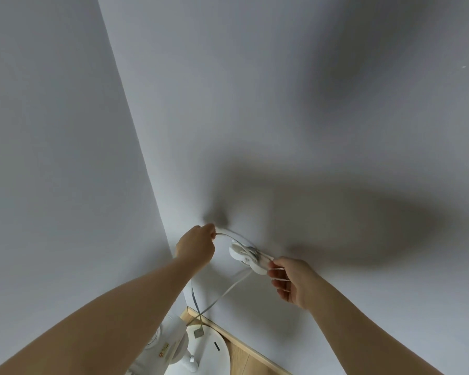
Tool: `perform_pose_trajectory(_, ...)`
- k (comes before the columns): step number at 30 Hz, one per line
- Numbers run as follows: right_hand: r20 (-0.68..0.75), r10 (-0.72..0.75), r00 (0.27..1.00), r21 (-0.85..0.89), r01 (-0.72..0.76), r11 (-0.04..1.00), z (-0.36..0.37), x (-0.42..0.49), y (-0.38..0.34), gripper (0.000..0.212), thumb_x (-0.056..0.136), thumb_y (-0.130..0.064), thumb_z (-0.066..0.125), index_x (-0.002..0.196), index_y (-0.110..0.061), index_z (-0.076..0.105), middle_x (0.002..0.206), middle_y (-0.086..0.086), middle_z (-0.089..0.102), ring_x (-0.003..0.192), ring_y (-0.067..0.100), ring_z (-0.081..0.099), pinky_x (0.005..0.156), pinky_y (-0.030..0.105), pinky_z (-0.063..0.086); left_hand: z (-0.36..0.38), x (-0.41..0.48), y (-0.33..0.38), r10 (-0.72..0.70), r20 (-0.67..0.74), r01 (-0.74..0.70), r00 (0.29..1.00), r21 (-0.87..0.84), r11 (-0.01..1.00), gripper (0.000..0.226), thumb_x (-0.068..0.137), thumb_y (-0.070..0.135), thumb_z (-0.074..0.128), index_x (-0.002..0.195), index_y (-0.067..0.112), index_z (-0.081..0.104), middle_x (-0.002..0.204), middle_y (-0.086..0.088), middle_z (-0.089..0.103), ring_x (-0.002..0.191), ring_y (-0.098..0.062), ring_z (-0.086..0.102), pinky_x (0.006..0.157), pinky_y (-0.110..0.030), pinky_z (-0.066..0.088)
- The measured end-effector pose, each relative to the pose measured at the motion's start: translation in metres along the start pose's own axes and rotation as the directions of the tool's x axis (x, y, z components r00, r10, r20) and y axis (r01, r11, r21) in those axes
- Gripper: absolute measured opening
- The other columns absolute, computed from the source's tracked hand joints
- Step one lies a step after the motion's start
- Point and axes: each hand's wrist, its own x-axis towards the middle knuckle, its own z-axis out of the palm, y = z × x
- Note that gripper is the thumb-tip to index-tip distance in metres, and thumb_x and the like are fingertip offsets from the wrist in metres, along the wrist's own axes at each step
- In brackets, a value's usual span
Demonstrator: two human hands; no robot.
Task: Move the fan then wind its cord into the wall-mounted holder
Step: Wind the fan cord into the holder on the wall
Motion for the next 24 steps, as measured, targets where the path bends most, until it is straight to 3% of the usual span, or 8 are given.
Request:
perform_pose_trajectory(4,-0.013,0.013,1.000,0.001,-0.013,1.000,-0.008,0.002,0.004,0.021,0.092,-0.018,0.049,0.073,-0.014,0.058,0.069,0.001,0.057,0.059,0.014,0.048,0.051,0.023,0.036,0.015,0.003,-0.010,-0.080,0.186,0.063,0.979,0.097,0.993,0.037,0.090,0.034,0.048,0.126,0.025,0.051,0.125,-0.004,0.058,0.115,-0.025,0.056,0.092,-0.031,0.045)
perform_pose_trajectory(7,-0.017,0.020,1.000,0.007,-0.020,1.000,-0.012,0.004,0.006,0.020,0.092,-0.018,0.049,0.076,-0.013,0.059,0.071,0.002,0.057,0.062,0.015,0.049,0.053,0.024,0.038,0.022,0.005,-0.010,-0.168,0.331,0.182,0.929,-0.013,0.983,0.053,0.087,0.045,0.054,0.135,0.025,0.043,0.133,-0.006,0.054,0.120,-0.026,0.053,0.100,-0.035,0.046)
perform_pose_trajectory(10,-0.016,0.020,1.000,0.014,-0.020,1.000,-0.011,0.005,0.007,0.019,0.093,-0.018,0.048,0.077,-0.013,0.059,0.072,0.002,0.058,0.062,0.015,0.049,0.054,0.024,0.038,0.033,-0.001,0.004,-0.105,0.376,0.163,0.921,-0.126,0.979,0.073,0.085,0.041,0.061,0.147,0.024,0.027,0.149,-0.007,0.035,0.134,-0.032,0.039,0.109,-0.041,0.038)
perform_pose_trajectory(13,-0.008,0.020,1.000,0.016,-0.020,1.000,-0.008,0.006,0.007,0.019,0.092,-0.018,0.048,0.077,-0.013,0.058,0.072,0.002,0.058,0.063,0.015,0.049,0.054,0.025,0.038,0.041,-0.009,0.022,-0.035,0.298,0.117,0.954,-0.264,0.957,0.066,0.086,0.032,0.062,0.142,0.016,0.032,0.148,-0.006,0.032,0.130,-0.030,0.043,0.106,-0.036,0.040)
perform_pose_trajectory(17,-0.009,0.023,1.000,0.025,-0.023,0.999,-0.007,0.007,0.008,0.019,0.093,-0.018,0.047,0.078,-0.013,0.058,0.074,0.002,0.058,0.064,0.015,0.050,0.055,0.024,0.039,0.040,-0.012,0.032,0.021,0.049,-0.006,0.999,-0.281,0.960,0.037,0.090,0.020,0.055,0.123,0.010,0.041,0.130,-0.010,0.050,0.113,-0.031,0.055,0.093,-0.036,0.047)
perform_pose_trajectory(20,-0.010,0.032,0.999,0.039,-0.031,0.999,-0.008,0.009,0.010,0.019,0.092,-0.018,0.047,0.078,-0.014,0.058,0.074,0.002,0.058,0.064,0.015,0.049,0.055,0.025,0.038,0.040,-0.015,0.030,0.168,-0.057,-0.175,0.984,-0.131,0.976,0.029,0.094,0.024,0.050,0.120,0.015,0.045,0.125,-0.009,0.054,0.104,-0.030,0.061,0.088,-0.035,0.051)
perform_pose_trajectory(24,-0.012,0.035,0.999,0.051,-0.034,0.998,-0.010,0.012,0.011,0.019,0.093,-0.017,0.047,0.079,-0.013,0.058,0.074,0.002,0.058,0.064,0.015,0.049,0.054,0.024,0.038,0.040,-0.013,0.022,0.279,-0.033,-0.280,0.960,-0.034,0.959,0.040,0.094,0.039,0.048,0.132,0.025,0.045,0.132,-0.005,0.049,0.108,-0.026,0.061,0.088,-0.032,0.053)
